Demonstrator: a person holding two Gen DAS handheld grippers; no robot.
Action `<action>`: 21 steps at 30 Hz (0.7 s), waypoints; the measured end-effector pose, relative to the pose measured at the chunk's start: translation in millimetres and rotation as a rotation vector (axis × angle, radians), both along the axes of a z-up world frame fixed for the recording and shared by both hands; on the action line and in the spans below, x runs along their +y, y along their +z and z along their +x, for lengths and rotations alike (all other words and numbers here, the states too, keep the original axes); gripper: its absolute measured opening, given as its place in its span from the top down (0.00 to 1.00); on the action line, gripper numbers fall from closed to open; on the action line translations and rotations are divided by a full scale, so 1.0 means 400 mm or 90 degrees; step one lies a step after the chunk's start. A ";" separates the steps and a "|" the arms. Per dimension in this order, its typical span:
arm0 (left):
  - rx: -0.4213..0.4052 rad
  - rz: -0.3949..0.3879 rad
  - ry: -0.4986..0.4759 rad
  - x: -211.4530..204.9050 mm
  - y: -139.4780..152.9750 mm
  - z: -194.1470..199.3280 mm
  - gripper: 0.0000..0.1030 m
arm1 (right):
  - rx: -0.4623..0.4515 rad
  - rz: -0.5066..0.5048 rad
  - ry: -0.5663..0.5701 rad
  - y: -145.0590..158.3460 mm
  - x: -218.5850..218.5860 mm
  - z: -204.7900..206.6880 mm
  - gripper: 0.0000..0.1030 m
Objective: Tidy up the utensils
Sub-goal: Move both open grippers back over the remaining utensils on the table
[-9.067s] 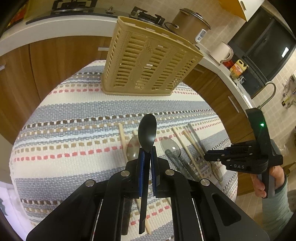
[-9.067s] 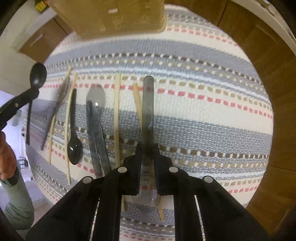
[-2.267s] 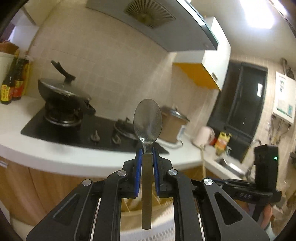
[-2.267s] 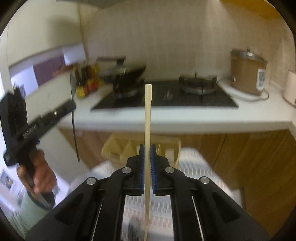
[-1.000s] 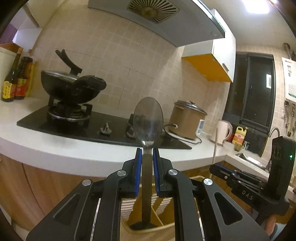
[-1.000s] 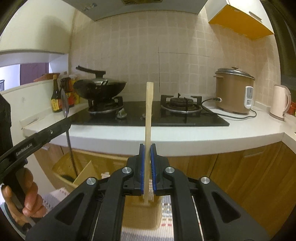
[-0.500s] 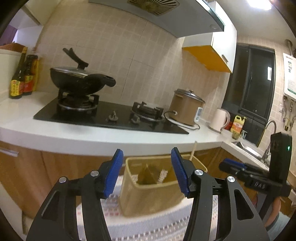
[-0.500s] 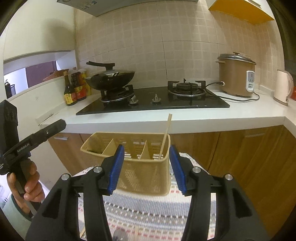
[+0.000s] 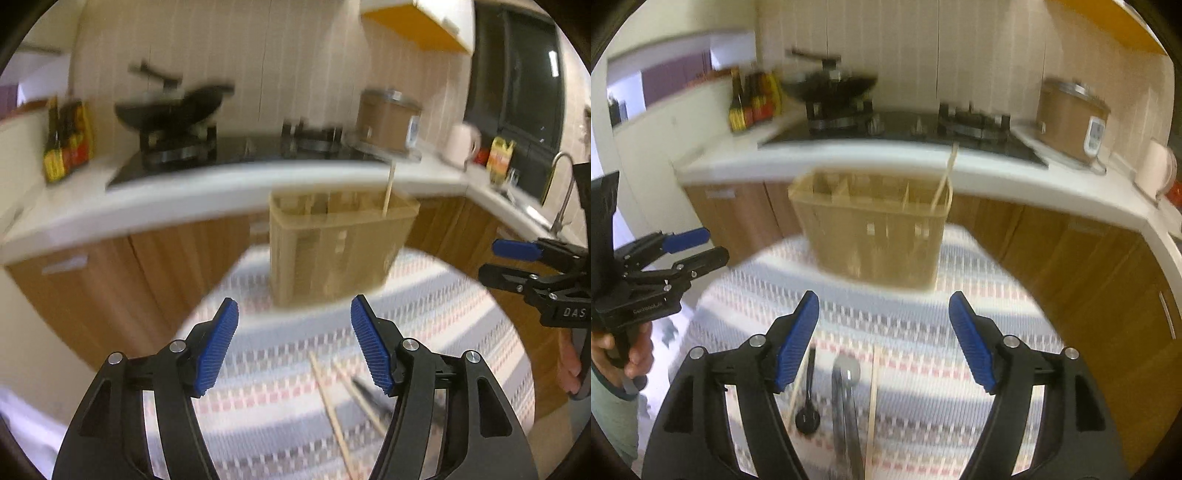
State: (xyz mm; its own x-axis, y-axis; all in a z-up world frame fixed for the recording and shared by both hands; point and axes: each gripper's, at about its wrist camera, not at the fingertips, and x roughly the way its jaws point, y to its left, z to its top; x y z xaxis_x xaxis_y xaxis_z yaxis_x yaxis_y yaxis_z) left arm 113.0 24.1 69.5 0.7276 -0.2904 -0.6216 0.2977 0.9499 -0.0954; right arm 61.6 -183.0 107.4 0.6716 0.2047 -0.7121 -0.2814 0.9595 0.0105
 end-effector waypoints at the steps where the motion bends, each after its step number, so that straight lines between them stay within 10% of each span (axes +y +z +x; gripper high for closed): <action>1: 0.034 -0.003 -0.003 0.002 -0.023 0.001 0.42 | 0.026 -0.009 -0.002 -0.023 0.004 0.000 0.33; 8: 0.252 -0.045 -0.019 0.012 -0.238 0.027 0.61 | 0.199 -0.022 0.017 -0.189 0.012 0.020 0.50; 15: 0.237 0.063 -0.014 -0.036 -0.296 0.015 0.68 | 0.312 0.027 0.010 -0.285 -0.004 0.065 0.58; 21: 0.257 0.047 -0.036 -0.048 -0.302 0.027 0.72 | 0.335 0.028 0.046 -0.309 0.027 0.075 0.67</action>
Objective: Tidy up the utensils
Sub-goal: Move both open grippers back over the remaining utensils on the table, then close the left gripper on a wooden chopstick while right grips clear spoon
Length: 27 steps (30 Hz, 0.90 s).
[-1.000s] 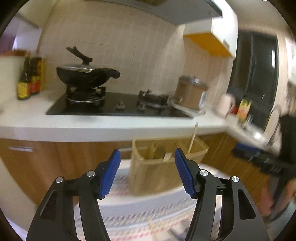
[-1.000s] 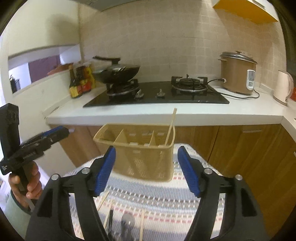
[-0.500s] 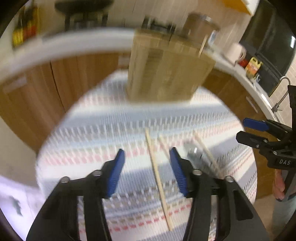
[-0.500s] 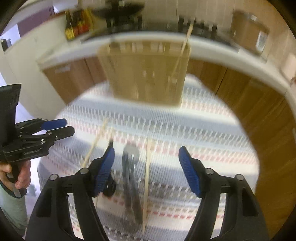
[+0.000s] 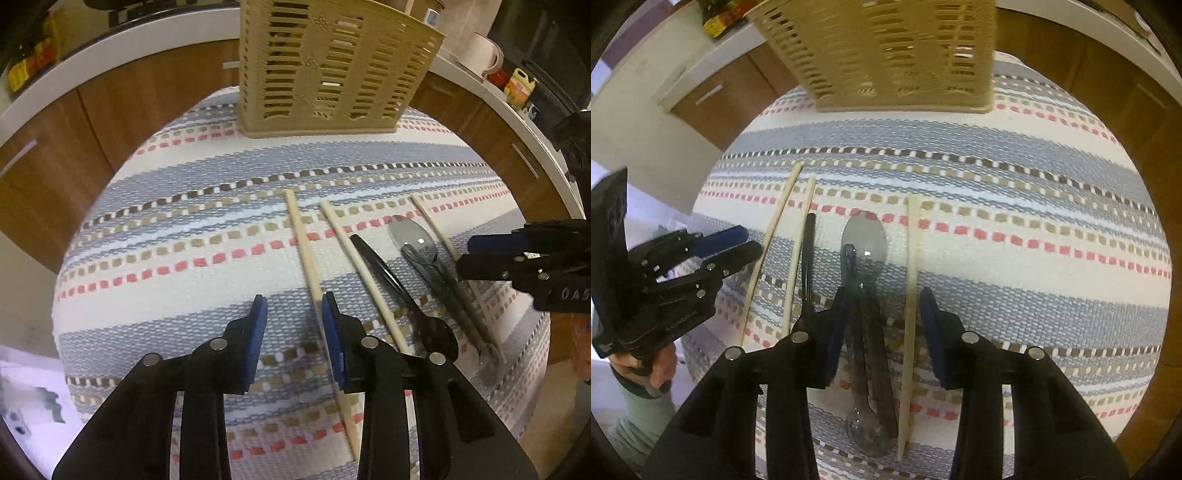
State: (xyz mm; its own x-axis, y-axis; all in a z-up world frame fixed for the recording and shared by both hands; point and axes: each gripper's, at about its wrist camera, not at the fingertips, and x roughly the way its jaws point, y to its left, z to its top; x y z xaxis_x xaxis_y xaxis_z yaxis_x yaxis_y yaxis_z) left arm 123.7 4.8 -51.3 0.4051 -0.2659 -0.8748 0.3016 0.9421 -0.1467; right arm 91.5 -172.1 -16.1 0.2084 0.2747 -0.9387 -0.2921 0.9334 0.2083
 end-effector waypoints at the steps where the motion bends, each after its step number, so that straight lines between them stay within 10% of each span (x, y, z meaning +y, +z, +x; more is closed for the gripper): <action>1: -0.001 0.005 -0.002 -0.006 0.000 0.001 0.72 | 0.002 -0.001 0.006 -0.003 0.010 0.002 0.67; 12: -0.003 0.022 -0.024 -0.039 0.004 0.003 0.73 | 0.022 -0.030 0.027 -0.031 0.056 0.031 0.85; 27: 0.026 0.076 -0.052 -0.092 0.006 0.052 0.66 | 0.010 -0.161 0.074 -0.043 0.137 0.031 0.82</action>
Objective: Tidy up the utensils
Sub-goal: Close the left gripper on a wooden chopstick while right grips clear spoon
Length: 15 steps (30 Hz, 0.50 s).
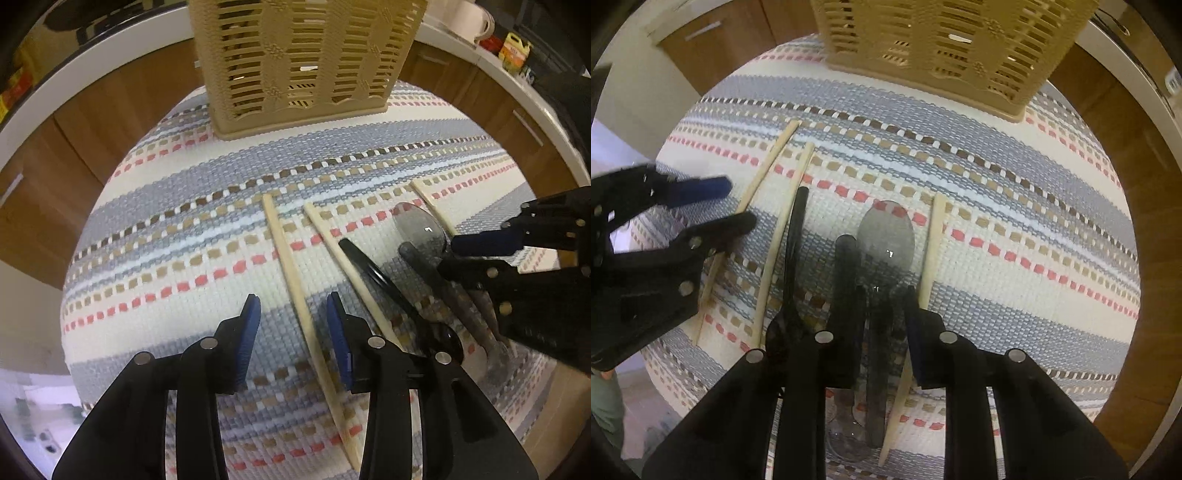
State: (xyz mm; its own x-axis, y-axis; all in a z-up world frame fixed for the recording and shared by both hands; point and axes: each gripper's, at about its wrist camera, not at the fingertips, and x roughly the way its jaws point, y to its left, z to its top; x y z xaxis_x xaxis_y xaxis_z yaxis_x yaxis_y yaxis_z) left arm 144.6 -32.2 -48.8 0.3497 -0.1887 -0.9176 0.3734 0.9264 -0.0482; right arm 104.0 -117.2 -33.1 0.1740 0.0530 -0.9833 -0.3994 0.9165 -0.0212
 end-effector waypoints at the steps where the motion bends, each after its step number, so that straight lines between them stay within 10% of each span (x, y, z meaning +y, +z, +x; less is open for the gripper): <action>1: 0.002 0.011 -0.003 -0.008 0.000 0.005 0.66 | 0.001 0.001 0.003 -0.001 0.000 0.001 0.83; 10: -0.002 0.046 0.004 -0.034 0.003 0.034 0.97 | -0.007 0.011 0.016 0.005 0.005 -0.009 0.90; 15: -0.025 -0.086 0.050 0.014 0.015 0.030 0.97 | -0.031 0.070 0.017 0.031 -0.031 -0.036 0.90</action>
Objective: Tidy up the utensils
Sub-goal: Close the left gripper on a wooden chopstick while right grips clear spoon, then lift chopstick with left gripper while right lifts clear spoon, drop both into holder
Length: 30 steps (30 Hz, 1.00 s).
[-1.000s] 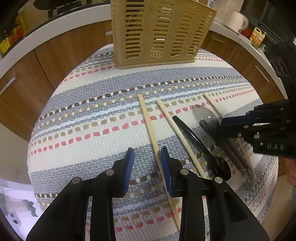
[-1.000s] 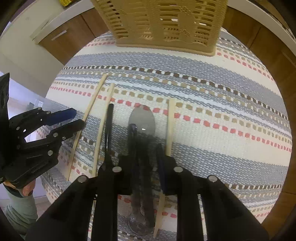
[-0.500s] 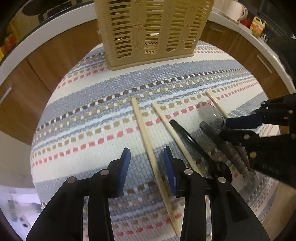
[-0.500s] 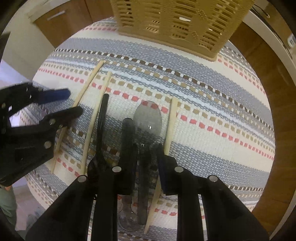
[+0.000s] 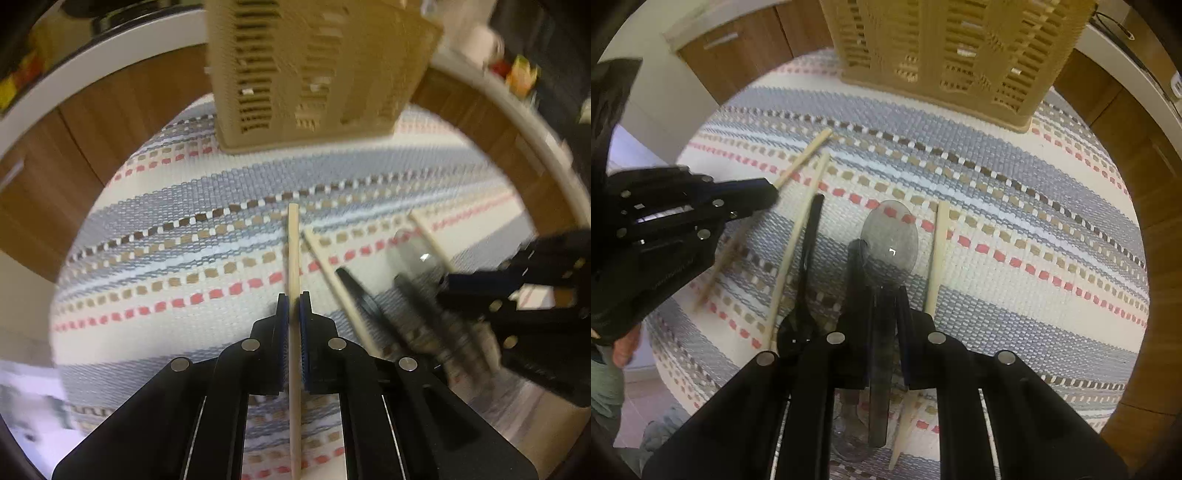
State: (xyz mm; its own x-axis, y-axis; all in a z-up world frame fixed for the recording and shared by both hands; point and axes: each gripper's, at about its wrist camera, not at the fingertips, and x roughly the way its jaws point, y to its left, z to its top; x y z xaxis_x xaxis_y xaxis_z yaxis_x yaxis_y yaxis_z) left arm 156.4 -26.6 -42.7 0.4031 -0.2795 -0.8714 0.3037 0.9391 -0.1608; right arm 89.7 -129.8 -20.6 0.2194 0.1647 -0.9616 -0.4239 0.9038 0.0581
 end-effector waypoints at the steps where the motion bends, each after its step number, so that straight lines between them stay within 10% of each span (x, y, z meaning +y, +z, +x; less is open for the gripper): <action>1: -0.012 -0.024 0.008 0.012 0.009 -0.006 0.97 | -0.008 0.010 0.001 0.009 -0.004 -0.006 0.90; 12: -0.185 -0.202 0.053 0.086 0.178 -0.085 0.97 | -0.146 0.147 -0.019 0.170 -0.094 -0.062 0.90; 30: -0.502 -0.283 0.064 0.089 0.496 -0.033 0.97 | -0.497 0.246 -0.066 0.490 -0.102 0.012 0.90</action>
